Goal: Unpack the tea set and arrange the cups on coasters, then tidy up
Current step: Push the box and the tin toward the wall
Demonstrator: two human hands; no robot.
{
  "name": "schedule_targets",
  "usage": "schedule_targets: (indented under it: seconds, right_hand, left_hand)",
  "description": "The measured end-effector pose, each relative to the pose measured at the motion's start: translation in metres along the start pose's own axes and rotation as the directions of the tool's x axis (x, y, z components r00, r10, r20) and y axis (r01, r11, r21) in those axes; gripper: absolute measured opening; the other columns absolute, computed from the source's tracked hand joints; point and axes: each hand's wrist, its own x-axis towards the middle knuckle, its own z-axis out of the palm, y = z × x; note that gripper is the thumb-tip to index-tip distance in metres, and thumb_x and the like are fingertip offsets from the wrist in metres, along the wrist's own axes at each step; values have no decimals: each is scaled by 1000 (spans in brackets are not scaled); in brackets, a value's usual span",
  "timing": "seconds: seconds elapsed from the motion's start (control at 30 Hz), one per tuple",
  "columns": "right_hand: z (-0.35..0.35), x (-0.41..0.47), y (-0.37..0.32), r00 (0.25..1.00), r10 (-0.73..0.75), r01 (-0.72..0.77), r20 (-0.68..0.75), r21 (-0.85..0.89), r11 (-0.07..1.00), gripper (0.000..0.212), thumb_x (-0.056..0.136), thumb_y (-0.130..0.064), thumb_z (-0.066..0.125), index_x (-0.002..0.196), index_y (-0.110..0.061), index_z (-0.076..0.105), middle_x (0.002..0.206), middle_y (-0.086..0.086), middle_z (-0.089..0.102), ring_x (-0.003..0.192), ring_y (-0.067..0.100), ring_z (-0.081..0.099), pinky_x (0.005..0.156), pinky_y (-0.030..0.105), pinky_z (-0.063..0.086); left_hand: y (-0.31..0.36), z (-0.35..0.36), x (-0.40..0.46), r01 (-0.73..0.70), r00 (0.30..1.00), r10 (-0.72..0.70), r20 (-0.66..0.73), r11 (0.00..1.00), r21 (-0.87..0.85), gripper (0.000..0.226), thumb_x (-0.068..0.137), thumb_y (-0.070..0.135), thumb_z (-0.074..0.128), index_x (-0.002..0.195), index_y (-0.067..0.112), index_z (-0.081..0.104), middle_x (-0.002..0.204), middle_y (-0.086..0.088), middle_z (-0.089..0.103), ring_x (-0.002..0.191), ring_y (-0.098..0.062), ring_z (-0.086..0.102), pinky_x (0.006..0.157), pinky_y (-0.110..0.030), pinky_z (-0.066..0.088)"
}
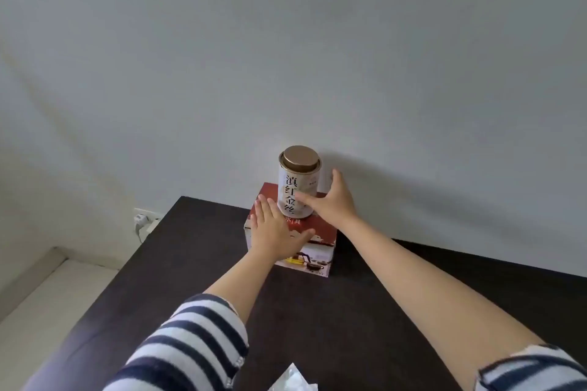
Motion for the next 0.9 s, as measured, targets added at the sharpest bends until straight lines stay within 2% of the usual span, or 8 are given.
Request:
schedule_targets:
  seconds: [0.13, 0.23, 0.33, 0.5, 0.67, 0.77, 0.9]
  right_hand:
    - [23, 21, -4, 996, -44, 49, -79, 63, 997, 91, 57, -37, 90, 130, -18, 41, 128, -1, 52, 121, 16, 50, 88, 20, 40]
    - [37, 33, -2, 991, -47, 61, -126, 110, 992, 84, 56, -30, 91, 125, -19, 44, 115, -9, 54, 109, 9, 53, 75, 6, 38]
    - [46, 36, 0, 986, -37, 55, -162, 109, 993, 75, 60, -28, 89, 119, -15, 46, 111, -5, 56, 105, 12, 58, 67, 5, 39]
    - [28, 28, 6, 976, -72, 99, -205, 125, 987, 81, 58, -29, 91, 123, -15, 45, 116, -5, 58, 101, 7, 57, 74, 8, 42]
    - [-40, 3, 38, 943, -49, 95, -329, 123, 988, 81, 60, -27, 90, 125, -15, 44, 113, -9, 56, 101, 5, 56, 75, 6, 42]
    - [-88, -21, 78, 911, -5, 45, -412, 87, 995, 84, 59, -28, 91, 127, -15, 44, 117, -7, 56, 104, 8, 55, 84, 19, 46]
    - [-144, -53, 143, 847, 89, -92, -524, 21, 996, 87, 52, -31, 93, 125, -15, 48, 122, 2, 56, 110, 15, 57, 92, 32, 50]
  left_hand:
    - [-5, 16, 17, 46, 997, -45, 67, 999, -21, 119, 73, 86, 27, 147, 1, -13, 154, -19, -23, 142, -32, -22, 117, -46, -3]
    - [-5, 30, 23, 50, 998, -50, 35, 999, 1, 118, 74, 86, 23, 146, 1, -15, 153, -19, -24, 141, -32, -23, 116, -45, -7]
    - [-7, 38, 25, 35, 999, -35, -16, 999, 7, 121, 71, 87, 26, 147, 0, -13, 154, -20, -22, 142, -32, -21, 115, -43, -8]
    - [-9, 40, 24, 37, 999, -36, -22, 999, 33, 123, 68, 90, 23, 147, 2, -12, 155, -18, -19, 143, -32, -18, 115, -43, -6]
    - [-11, 41, 24, 33, 999, -32, -23, 997, 63, 126, 65, 92, 18, 147, 2, -12, 156, -19, -17, 144, -33, -14, 115, -44, -3]
    - [-11, 41, 23, 29, 999, -27, -25, 995, 99, 126, 66, 92, 16, 147, 0, -10, 156, -20, -15, 144, -34, -13, 116, -46, 0]
    - [-11, 41, 23, 34, 999, -31, -23, 992, 123, 126, 65, 92, 15, 147, 0, -9, 156, -20, -14, 144, -34, -11, 117, -46, 2]
